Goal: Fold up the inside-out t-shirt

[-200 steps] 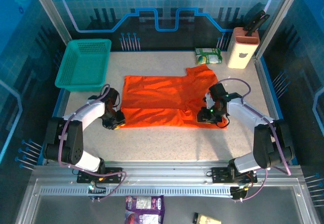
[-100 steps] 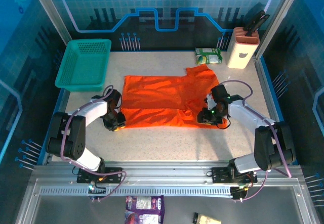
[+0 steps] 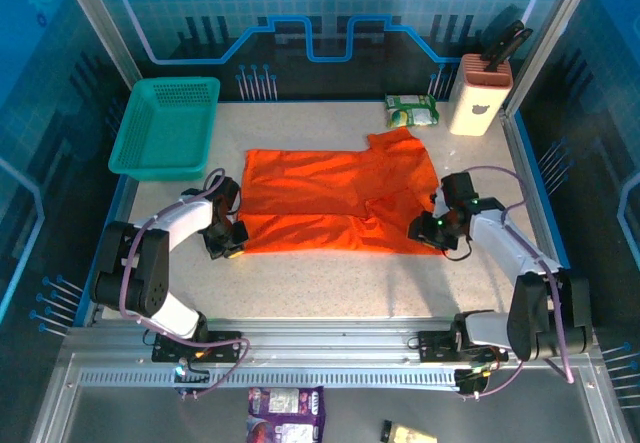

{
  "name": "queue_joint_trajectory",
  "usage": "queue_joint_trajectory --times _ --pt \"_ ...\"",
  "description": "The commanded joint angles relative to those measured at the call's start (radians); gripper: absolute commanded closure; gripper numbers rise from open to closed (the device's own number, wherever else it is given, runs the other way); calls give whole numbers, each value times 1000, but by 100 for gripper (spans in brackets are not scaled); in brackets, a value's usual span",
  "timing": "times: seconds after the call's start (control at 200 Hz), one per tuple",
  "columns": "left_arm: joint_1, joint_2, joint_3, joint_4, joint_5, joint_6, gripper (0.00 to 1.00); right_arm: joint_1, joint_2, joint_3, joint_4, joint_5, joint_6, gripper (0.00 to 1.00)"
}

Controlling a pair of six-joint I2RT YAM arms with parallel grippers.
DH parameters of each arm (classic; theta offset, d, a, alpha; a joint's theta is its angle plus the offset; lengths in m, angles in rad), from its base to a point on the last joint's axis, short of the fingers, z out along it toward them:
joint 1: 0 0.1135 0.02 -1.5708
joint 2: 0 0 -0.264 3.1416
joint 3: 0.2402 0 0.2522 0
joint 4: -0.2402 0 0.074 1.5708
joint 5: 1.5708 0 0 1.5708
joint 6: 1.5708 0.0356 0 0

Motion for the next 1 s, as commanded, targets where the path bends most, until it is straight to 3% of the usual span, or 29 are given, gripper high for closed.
queue_joint_trajectory --times 0.0,0.2,0.47,0.79,0.991 --pt "-4 -23 17 -19 -21 13 100 -67 -4 -52 35 -64 28 54" --pt "-4 -26 19 -20 -26 10 100 -134 18 -102 114 -123 22 36" --pt "-5 -28 24 -28 -38 11 100 -175 44 -104 172 -137 25 33" --pt "-1 -55 52 -59 -78 -2 100 -256 219 -115 200 -107 112 34" --pt "13 -81 73 -100 -103 4 100 -286 243 -122 193 -70 139 35"
